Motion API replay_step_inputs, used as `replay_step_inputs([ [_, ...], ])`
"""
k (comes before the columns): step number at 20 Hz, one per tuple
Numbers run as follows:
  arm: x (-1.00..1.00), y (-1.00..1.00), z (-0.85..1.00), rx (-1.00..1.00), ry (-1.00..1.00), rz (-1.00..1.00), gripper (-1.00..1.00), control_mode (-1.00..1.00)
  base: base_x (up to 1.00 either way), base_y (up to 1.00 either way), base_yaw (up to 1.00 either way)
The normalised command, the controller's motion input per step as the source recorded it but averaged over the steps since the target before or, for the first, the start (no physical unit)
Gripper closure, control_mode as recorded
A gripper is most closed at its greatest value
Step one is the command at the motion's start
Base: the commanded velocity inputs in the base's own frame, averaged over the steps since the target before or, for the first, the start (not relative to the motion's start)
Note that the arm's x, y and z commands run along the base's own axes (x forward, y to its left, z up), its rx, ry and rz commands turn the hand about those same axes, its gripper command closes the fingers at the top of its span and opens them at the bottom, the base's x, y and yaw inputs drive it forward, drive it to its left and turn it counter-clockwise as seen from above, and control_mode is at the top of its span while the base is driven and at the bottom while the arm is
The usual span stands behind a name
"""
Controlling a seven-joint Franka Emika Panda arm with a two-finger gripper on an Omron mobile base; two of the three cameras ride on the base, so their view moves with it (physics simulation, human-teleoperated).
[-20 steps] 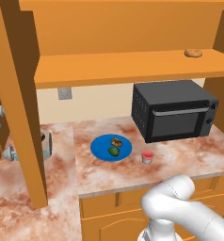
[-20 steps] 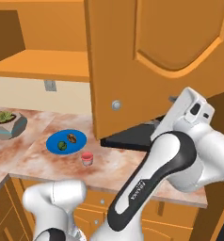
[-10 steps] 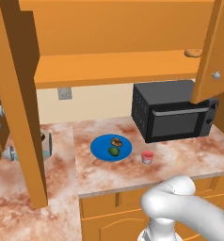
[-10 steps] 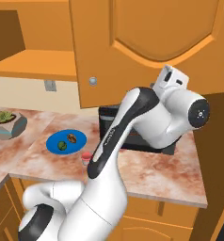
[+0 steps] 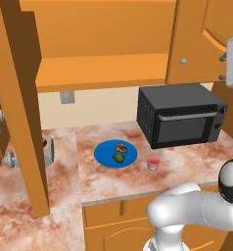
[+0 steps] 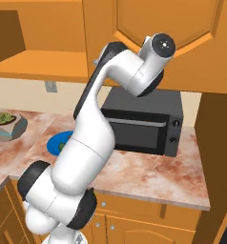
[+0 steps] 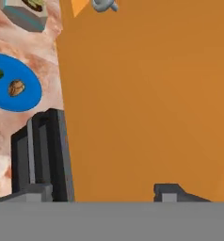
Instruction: Pick the avocado and bread from the counter and place them on the plate. Then pick the jam from the cabinet and place it next to the plate. Lastly close the cabinet door.
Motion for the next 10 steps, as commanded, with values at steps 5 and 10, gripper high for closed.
replay_step_inputs([
  [5, 1.00, 0.79, 0.10, -0.23, 0.26, -0.05, -1.00, -1.00, 0.00, 0.00, 0.00],
  [10, 0.62, 0.49, 0.00, -0.22, 0.24, -0.03, -1.00, -1.00, 0.00, 0.00, 0.00],
])
